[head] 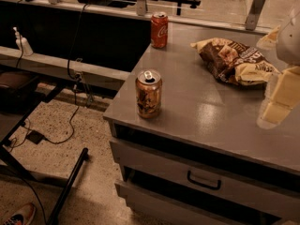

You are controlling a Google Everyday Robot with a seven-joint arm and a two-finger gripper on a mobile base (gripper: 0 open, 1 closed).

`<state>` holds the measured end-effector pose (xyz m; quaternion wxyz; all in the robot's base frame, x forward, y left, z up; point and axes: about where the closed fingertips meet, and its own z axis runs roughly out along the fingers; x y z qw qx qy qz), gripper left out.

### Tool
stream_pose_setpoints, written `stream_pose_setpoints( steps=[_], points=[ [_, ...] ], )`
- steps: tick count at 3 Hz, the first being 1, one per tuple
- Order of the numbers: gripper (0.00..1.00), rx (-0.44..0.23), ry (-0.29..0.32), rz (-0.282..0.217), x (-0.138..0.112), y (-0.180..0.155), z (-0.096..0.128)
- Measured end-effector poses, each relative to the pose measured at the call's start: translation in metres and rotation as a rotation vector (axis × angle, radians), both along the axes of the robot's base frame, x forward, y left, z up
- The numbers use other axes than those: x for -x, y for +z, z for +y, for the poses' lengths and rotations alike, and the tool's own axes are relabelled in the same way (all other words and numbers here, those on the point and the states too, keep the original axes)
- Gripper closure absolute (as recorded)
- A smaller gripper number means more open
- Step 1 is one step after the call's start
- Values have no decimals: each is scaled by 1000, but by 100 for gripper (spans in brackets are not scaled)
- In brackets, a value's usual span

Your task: Move brown chip bag near orange can

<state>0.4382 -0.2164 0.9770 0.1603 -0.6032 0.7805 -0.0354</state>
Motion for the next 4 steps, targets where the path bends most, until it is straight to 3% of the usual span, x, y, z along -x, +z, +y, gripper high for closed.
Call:
stream_pose_setpoints(
  steps=[1,2,3,4],
  points=[
    [0,0,3,-3,-4,-1,-1],
    [0,1,39,-49,-66,-13,-14],
    [0,6,18,-111,-144,-37,-36],
    [0,1,-40,-147,-225,-90,-72]
  ],
)
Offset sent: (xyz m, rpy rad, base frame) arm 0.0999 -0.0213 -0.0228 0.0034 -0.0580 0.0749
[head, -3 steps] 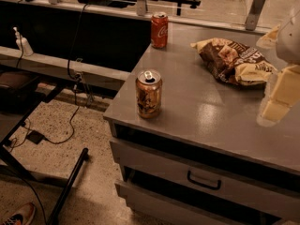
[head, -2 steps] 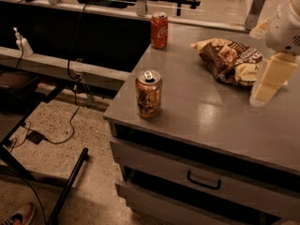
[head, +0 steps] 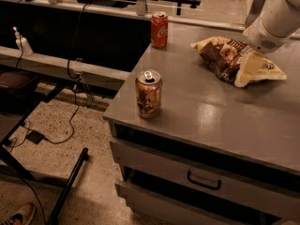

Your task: Move brown chip bag near orange can

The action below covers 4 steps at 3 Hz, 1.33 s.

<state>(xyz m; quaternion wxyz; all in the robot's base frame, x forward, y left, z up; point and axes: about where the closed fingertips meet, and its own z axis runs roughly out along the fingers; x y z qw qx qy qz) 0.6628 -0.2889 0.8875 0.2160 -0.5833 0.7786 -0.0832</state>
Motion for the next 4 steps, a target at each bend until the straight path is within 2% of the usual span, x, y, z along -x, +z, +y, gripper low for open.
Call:
stream_pose_setpoints(
  steps=[1,3,4],
  points=[
    [0,-1,0,2,-1,-2,0],
    [47,-2,4,11,-3,-8,3],
    [78,-3,7,16,-4,-12,4]
  ],
)
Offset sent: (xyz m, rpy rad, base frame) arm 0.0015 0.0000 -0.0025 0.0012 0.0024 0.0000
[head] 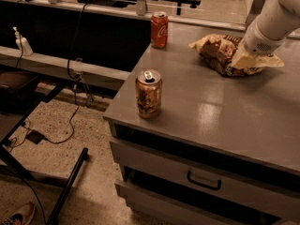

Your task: Move brown chip bag near orange can

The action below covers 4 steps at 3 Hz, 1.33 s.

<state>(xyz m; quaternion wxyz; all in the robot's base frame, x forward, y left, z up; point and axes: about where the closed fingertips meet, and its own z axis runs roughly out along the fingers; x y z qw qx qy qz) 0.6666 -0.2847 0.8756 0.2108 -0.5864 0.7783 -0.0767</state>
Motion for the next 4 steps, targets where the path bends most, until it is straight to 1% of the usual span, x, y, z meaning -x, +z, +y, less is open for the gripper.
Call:
stream_pose_setpoints(
  steps=[1,2,3,4],
  points=[
    [99,0,1,3,-1,-2,1],
    [100,-45,4,0,3,7,-1],
    [100,-172,14,-18,24,50,-5],
    [100,-258,51,-33,49,89,7]
  ],
)
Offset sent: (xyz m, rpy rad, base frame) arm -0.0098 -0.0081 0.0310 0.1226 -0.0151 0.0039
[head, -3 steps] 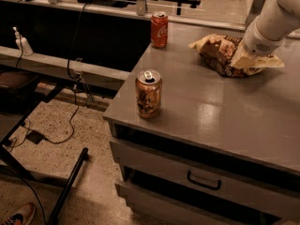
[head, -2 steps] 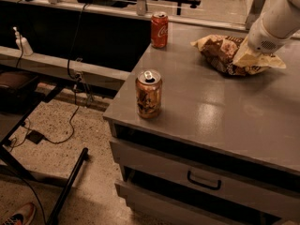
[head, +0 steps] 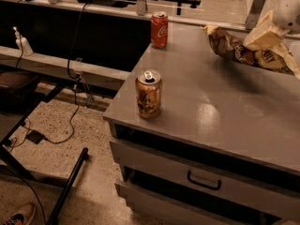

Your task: Move brown chip bag near orange can

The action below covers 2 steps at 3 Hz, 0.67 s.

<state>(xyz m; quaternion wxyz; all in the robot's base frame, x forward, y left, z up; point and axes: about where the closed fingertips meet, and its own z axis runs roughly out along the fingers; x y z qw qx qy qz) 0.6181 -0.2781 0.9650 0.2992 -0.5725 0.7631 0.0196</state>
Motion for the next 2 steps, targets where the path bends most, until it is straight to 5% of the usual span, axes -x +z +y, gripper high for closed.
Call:
stream_pose_setpoints(
  steps=[2],
  points=[
    [100,-61,157,54,48,7,66]
  ],
)
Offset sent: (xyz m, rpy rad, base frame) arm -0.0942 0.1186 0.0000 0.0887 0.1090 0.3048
